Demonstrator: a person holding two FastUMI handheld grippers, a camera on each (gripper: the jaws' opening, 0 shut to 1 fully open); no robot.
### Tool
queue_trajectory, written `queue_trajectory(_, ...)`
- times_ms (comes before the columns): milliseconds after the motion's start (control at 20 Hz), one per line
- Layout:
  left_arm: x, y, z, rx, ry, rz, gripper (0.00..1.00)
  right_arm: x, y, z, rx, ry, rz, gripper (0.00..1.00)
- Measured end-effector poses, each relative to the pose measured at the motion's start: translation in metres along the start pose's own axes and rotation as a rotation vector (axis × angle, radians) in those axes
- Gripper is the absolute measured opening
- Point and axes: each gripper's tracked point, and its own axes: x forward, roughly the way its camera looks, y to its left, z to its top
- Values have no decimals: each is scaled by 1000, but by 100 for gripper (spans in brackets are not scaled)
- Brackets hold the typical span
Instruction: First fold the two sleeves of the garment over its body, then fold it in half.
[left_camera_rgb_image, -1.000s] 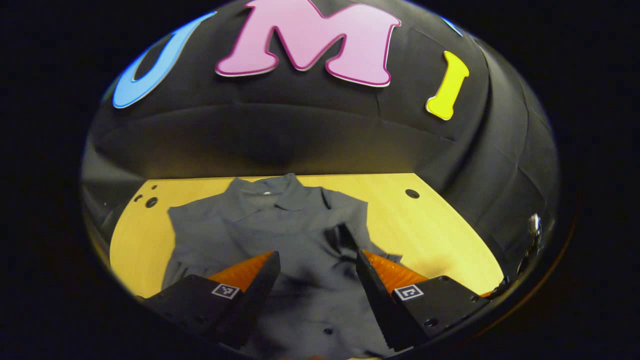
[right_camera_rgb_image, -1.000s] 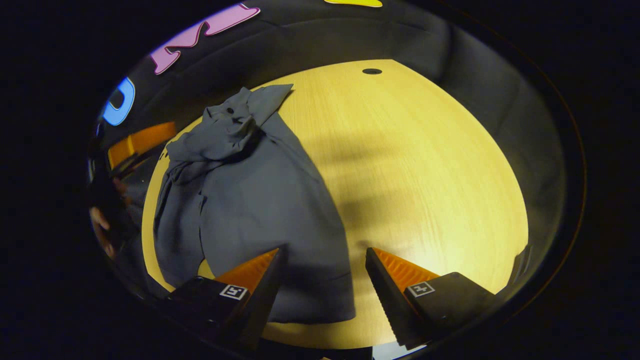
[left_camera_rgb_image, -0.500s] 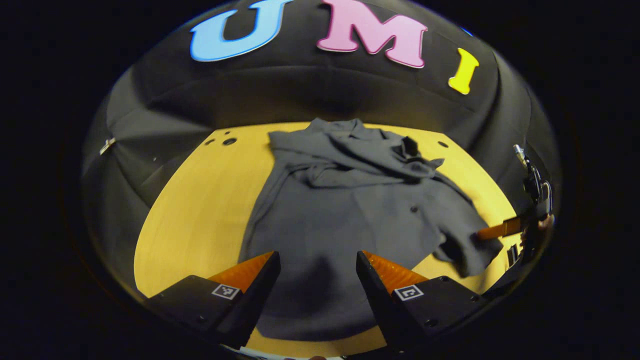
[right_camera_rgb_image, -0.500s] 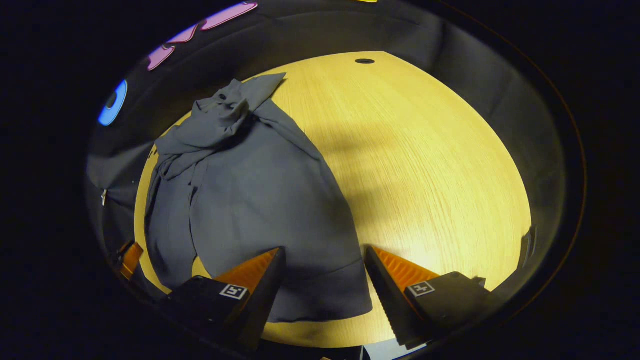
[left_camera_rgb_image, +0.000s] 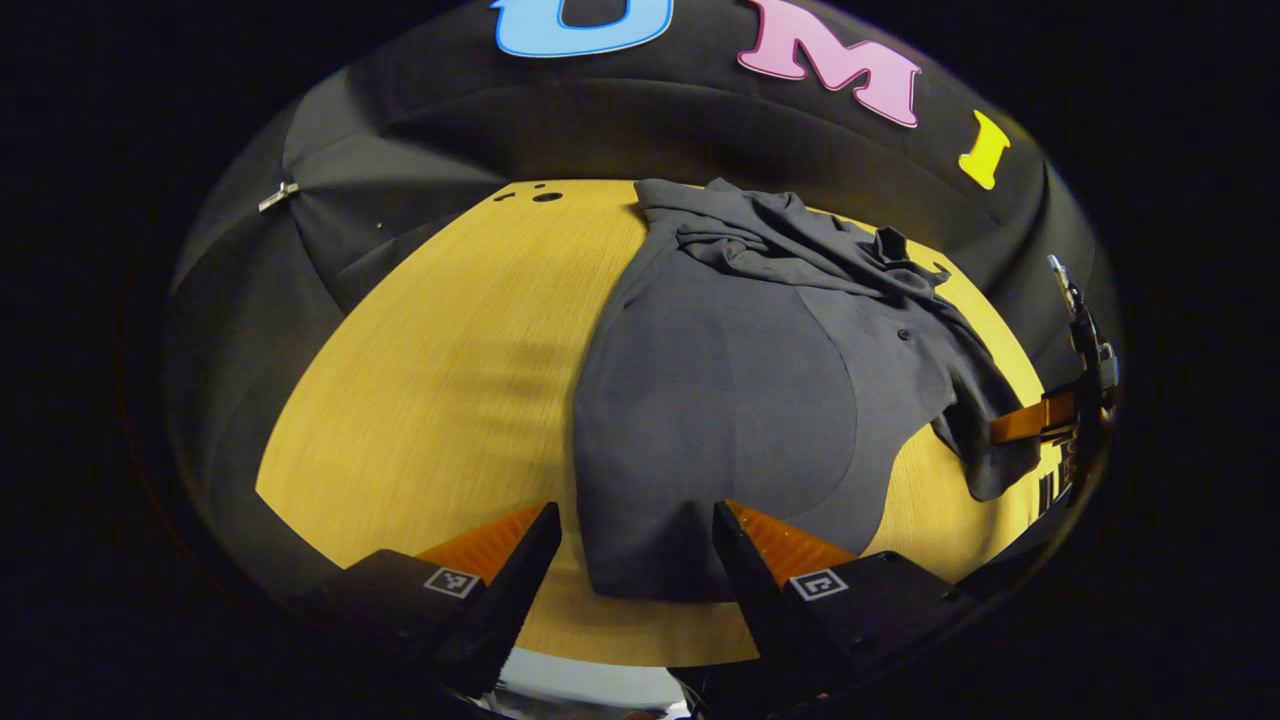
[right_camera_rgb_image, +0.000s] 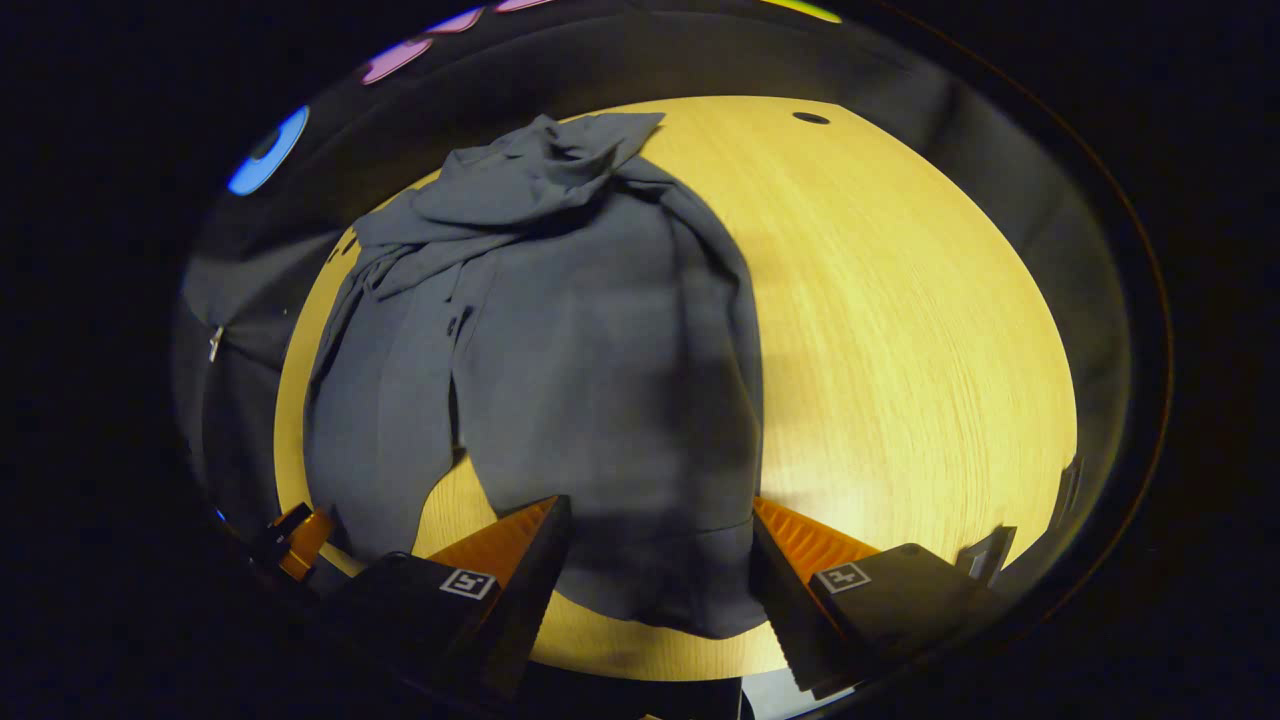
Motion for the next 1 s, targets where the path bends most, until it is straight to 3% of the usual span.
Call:
queue_trajectory(300,16,5,-6,14,9,10,96,5,8,-4,-88,-11,-82,99)
queue_trajectory(400,20,9,-10,30,9,37,92,8,6,-5,-100,-19,-118,99)
queue_trajectory(450,21,9,-9,47,4,40,98,7,7,-4,-101,-28,-123,98)
queue_trajectory(550,25,5,-9,73,-6,34,96,8,12,-4,-105,-44,-117,93)
queue_trajectory(600,25,2,-10,81,-6,26,96,9,15,-4,-111,-50,-112,82)
queue_trajectory(700,25,-1,-11,87,-1,13,84,11,24,-4,-114,-62,-108,45)
queue_trajectory(750,26,-4,-10,98,-4,-1,77,11,28,-4,-112,-66,-105,47)
queue_trajectory(800,26,-8,-10,107,-5,-15,73,11,32,-4,-110,-67,-103,38)
queue_trajectory(850,26,-11,-10,113,-10,-33,60,12,33,-4,-129,-66,-104,21)
queue_trajectory(900,27,-13,-10,112,-14,-45,58,11,35,-3,-161,-65,-88,14)
queue_trajectory(950,27,-14,-11,101,-21,-56,44,12,37,-4,-193,-61,-73,0)
queue_trajectory(1000,27,-17,-8,84,-33,-71,30,7,37,-4,-216,-56,-64,7)
